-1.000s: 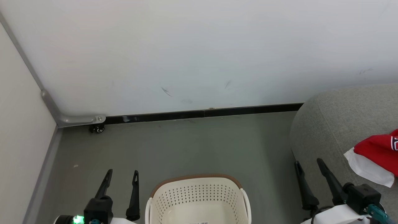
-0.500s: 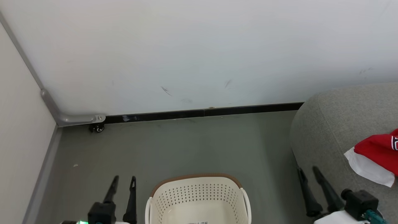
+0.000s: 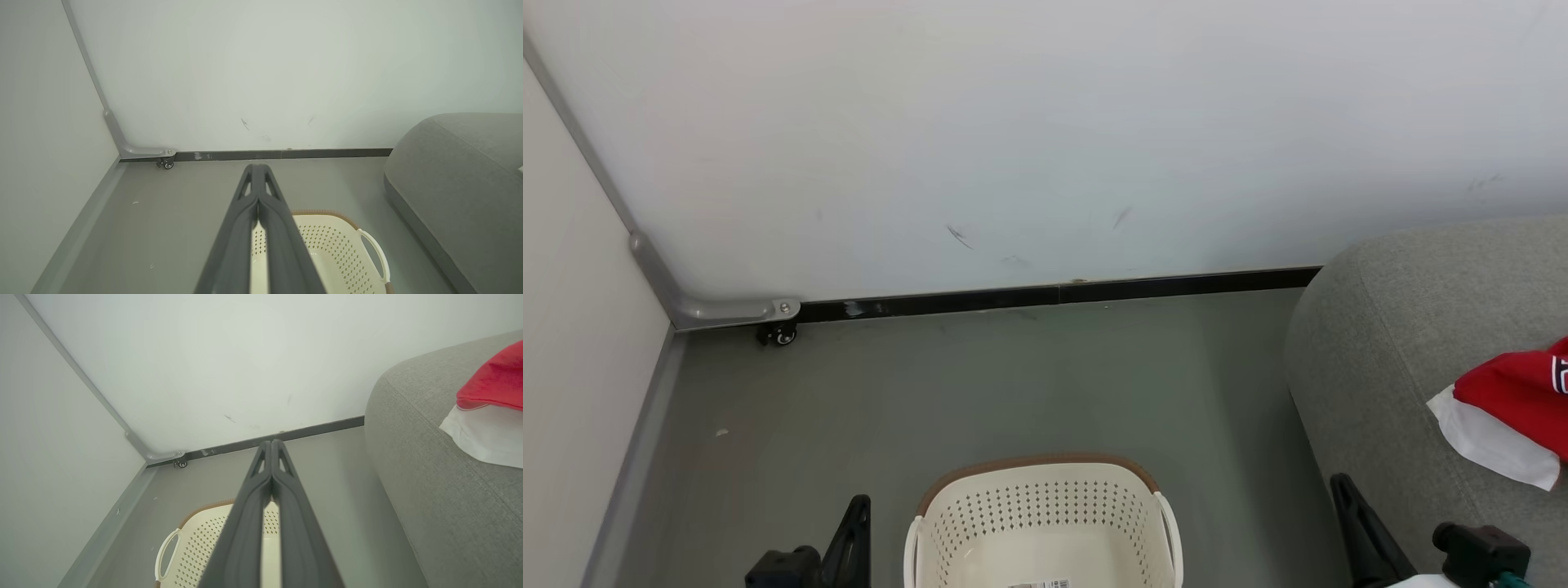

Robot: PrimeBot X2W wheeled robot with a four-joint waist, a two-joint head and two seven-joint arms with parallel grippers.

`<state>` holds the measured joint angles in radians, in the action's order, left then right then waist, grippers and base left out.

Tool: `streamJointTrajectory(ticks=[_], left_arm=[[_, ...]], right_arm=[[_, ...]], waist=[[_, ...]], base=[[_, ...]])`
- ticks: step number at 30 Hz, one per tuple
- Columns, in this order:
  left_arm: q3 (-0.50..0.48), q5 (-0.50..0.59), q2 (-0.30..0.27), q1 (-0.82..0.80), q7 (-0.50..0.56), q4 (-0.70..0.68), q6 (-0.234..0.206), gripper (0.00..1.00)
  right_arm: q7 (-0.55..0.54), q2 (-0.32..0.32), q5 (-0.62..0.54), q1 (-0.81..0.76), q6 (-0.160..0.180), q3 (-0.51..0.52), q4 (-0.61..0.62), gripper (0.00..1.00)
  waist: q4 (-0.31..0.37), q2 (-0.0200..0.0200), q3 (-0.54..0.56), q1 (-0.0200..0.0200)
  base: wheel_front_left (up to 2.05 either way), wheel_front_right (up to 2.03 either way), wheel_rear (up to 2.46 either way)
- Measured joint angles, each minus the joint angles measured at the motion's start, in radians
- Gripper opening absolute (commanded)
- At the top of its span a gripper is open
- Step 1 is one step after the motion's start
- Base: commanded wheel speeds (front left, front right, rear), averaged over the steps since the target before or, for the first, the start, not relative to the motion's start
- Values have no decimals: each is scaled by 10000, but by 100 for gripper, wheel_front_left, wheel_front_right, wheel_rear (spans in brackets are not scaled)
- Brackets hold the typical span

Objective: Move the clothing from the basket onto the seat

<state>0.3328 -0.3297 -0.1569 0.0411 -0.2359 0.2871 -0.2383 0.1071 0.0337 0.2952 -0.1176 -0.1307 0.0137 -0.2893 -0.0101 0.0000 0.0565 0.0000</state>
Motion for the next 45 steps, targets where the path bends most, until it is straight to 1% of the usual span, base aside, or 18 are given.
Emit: streamJointTrajectory(ticks=[7, 10, 14, 18, 21, 22, 28, 33, 39, 45], left_arm=[[-313, -1289, 67, -1, 259, -105, 199, 0], [-447, -1703, 88, -1, 353, -148, 345, 0], [-619, -2238, 136, -3, 523, -207, 464, 0], [-792, -2792, 198, -4, 662, -259, 554, 0], [-915, -3177, 240, -6, 777, -288, 725, 0], [-915, -3177, 240, -6, 777, -288, 725, 0], [-1168, -4065, 288, -9, 980, -332, 966, 0], [-1363, -4765, 320, -11, 1154, -355, 1151, 0], [-1599, -5574, 364, -23, 1348, -366, 1354, 0], [-1847, -6429, 405, -61, 1576, -370, 1607, 0]], right_arm=[[-199, 0, 1308, 148, 0, 84, -42, 0], [-268, 0, 1701, 212, 0, 107, -35, 0], [-385, 0, 2217, 217, 0, 153, -31, 0], [-474, 0, 2773, 260, 0, 201, -17, 0], [-566, 0, 3185, 395, 0, 247, 4, 0], [-566, 0, 3185, 395, 0, 247, 4, 0], [-715, 0, 4023, 422, 0, 370, 38, 0], [-830, 0, 4702, 469, 2, 431, 46, 0], [-955, 2, 5542, 614, 2, 491, 81, 0], [-1076, 2, 6397, 646, 2, 568, 81, 0]], waist=[[10, 0, -51, 3], [18, 0, -72, 12], [28, 0, -93, 38], [34, 0, -98, 74], [39, 0, -94, 101], [39, 0, -94, 101], [48, 0, -78, 151], [53, 0, -70, 172], [60, 0, -85, 172], [65, 0, -136, 129]], base=[[0, 0, 0], [0, 0, 0], [0, 0, 0], [0, 0, 0], [0, 0, 0], [0, 0, 0], [0, 0, 0], [0, 0, 0], [0, 0, 0], [0, 0, 0]])
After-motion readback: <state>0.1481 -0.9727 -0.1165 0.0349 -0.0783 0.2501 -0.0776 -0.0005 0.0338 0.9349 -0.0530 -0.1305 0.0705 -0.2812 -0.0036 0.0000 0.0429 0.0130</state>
